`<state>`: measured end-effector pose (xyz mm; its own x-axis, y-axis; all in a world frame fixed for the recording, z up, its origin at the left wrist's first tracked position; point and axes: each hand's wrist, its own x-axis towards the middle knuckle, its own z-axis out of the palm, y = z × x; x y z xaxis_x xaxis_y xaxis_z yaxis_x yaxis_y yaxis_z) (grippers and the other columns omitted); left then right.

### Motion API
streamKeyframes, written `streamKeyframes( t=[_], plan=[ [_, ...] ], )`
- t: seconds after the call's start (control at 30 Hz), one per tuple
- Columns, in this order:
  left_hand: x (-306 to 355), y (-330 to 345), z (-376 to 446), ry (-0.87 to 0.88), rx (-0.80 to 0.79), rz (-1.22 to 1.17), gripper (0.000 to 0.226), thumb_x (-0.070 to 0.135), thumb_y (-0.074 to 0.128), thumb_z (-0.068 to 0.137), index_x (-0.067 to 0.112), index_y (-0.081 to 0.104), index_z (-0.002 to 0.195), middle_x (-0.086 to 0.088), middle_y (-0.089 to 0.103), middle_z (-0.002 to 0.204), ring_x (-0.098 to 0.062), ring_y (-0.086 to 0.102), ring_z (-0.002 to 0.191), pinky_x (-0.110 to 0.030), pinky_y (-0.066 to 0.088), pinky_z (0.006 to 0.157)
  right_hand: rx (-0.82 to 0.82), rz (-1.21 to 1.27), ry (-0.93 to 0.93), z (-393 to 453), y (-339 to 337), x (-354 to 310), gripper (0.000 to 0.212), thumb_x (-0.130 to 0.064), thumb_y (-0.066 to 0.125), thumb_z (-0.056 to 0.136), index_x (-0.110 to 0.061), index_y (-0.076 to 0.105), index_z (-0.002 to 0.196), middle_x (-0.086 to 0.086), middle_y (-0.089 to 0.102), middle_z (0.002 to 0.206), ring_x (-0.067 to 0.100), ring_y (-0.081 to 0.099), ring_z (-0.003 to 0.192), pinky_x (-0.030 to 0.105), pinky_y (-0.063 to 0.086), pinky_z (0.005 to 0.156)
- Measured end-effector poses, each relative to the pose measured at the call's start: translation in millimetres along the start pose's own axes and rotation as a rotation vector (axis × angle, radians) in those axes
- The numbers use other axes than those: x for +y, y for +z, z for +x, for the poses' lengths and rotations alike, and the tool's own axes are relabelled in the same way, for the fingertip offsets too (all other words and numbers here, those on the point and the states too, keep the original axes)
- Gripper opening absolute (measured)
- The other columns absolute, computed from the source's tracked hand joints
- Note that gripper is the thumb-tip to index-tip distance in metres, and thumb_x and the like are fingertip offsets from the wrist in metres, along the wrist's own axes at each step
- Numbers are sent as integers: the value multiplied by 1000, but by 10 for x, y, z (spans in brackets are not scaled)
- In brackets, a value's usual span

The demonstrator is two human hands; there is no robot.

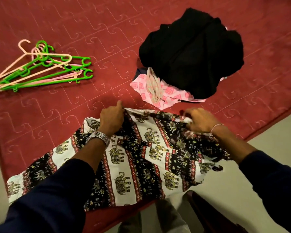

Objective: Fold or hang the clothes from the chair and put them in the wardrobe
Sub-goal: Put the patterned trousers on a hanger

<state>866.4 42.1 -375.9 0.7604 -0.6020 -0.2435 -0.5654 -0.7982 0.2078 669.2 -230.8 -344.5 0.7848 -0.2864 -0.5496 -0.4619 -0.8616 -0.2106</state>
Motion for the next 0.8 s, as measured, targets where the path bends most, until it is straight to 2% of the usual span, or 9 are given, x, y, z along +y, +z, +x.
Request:
streamKeyframes(
  t=[0.1,0.2,0.33,0.43,0.53,0.63,0.7,0.73,0.8],
  plan=[
    [92,17,114,35,8,-4,24,26,49,105,8,48,122,5,50,67,-20,55,61,-47,57,77,243,-116,220,-26,-57,290,59,-33,76,83,-13,50,131,13,57,118,34,59,102,43,53,81],
    [213,25,198,72,17,29,18,24,49,104,11,48,116,6,45,70,-22,54,70,-46,52,83,290,-171,392,31,-62,416,64,-29,81,77,-5,50,129,18,56,118,40,56,110,55,51,89],
    [272,83,277,61,26,44,15,20,49,103,10,47,114,-3,55,81,-24,52,77,-44,49,82,207,-138,428,124,-234,492,39,-32,76,85,-7,63,112,17,65,108,39,65,101,49,54,86],
    [264,139,323,38,37,47,19,18,52,101,8,48,117,-11,63,96,-28,56,86,-48,51,83,292,-126,454,227,-320,585,23,-12,64,90,-3,65,110,20,65,108,42,63,103,54,51,93],
    [260,170,361,-18,75,29,21,15,55,99,5,49,117,-16,63,106,-31,57,96,-46,49,84,427,-280,443,301,-270,638,32,-8,66,82,1,63,113,24,58,113,42,53,109,55,45,94],
    [307,171,354,-34,135,38,31,19,60,96,2,49,119,-17,59,112,-31,52,100,-42,46,81,585,-233,459,246,-157,629,41,-8,67,79,1,52,116,23,53,111,41,50,103,52,45,84],
    [344,191,314,64,163,15,31,22,65,92,3,52,113,-14,57,107,-27,50,94,-36,46,76,735,-119,330,111,-13,531,23,-20,64,89,-8,51,102,13,54,98,30,50,90,44,48,75],
    [366,210,280,138,150,-15,26,22,67,91,5,55,107,-11,57,102,-24,50,91,-33,47,72,727,-32,185,23,97,461,21,-32,59,95,-14,51,92,5,54,89,22,50,81,38,49,70],
    [421,245,179,274,57,-80,16,21,68,89,11,57,95,-6,59,95,-20,52,85,-31,50,69,497,151,-118,-188,291,230,40,-57,44,98,-23,50,77,-9,52,72,7,48,63,26,47,58]
  ],
)
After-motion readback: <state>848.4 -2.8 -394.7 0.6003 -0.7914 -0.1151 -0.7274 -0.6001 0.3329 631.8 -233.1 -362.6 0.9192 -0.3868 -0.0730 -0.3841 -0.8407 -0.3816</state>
